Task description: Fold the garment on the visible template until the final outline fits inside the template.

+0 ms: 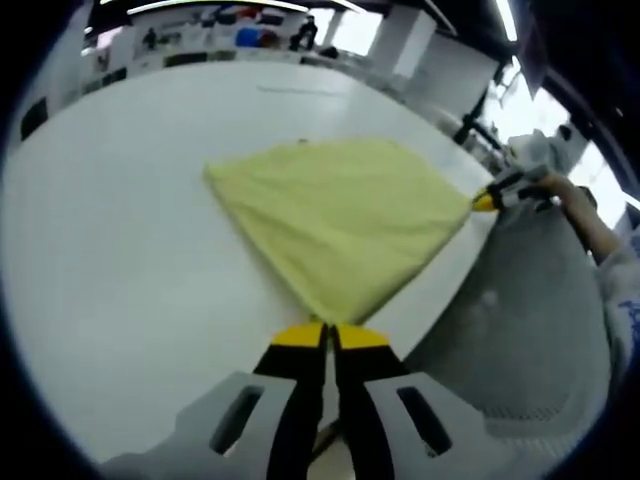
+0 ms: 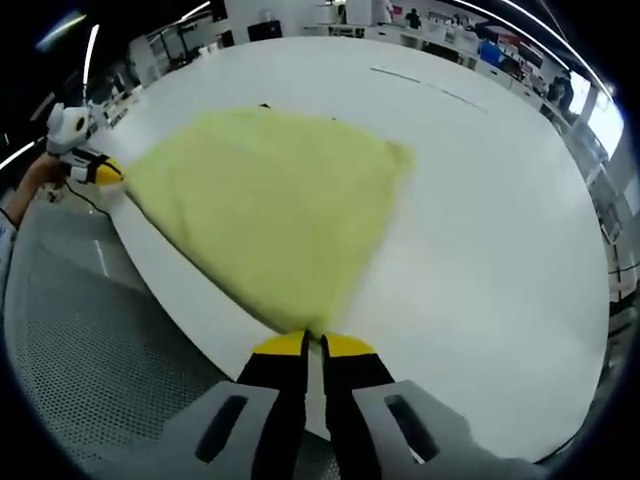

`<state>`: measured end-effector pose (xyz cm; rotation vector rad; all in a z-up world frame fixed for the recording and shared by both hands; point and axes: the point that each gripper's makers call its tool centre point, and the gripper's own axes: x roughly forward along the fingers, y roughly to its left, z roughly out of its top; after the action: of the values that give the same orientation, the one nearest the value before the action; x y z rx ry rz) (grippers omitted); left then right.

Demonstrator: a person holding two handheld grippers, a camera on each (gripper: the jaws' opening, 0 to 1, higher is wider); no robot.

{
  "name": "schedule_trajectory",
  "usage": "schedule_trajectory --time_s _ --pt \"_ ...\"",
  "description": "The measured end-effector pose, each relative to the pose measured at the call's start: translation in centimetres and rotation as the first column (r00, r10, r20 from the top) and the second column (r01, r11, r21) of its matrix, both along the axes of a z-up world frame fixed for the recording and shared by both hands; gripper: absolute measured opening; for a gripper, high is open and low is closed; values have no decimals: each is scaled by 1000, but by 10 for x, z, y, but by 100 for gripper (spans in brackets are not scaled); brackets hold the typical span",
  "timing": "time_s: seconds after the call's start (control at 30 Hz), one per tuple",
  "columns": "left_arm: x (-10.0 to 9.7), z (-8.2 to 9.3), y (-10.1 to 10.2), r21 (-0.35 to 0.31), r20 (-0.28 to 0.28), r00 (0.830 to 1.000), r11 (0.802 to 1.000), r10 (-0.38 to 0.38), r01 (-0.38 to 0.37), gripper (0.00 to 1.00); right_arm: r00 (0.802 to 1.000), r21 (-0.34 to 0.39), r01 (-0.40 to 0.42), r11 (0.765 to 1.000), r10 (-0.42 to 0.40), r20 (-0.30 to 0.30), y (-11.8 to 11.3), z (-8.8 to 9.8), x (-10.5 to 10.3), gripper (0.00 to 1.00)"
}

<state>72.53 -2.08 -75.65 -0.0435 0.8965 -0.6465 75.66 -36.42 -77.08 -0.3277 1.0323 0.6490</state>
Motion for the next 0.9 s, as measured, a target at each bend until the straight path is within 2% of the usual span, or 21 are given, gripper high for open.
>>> schedule_trajectory --time_s 0.27,0.4,0.7,0.8,0.9 --pt "1 9 0 -11 12 1000 1000 -8 8 0 1000 -7 -6 1000 6 14 -1 5 3 2" --pt "5 21 1 -10 33 999 999 -32 32 0 999 -3 -4 1000 4 37 0 16 7 2" --pt "12 46 1 16 79 988 991 -134 133 0 995 13 -19 1000 18 100 2 45 14 2" --pt "10 45 1 25 72 985 987 -158 157 0 994 13 -17 1000 15 112 1 46 14 2" --pt "2 34 0 46 43 981 982 -187 185 0 996 16 -18 1000 17 87 1 38 7 2"
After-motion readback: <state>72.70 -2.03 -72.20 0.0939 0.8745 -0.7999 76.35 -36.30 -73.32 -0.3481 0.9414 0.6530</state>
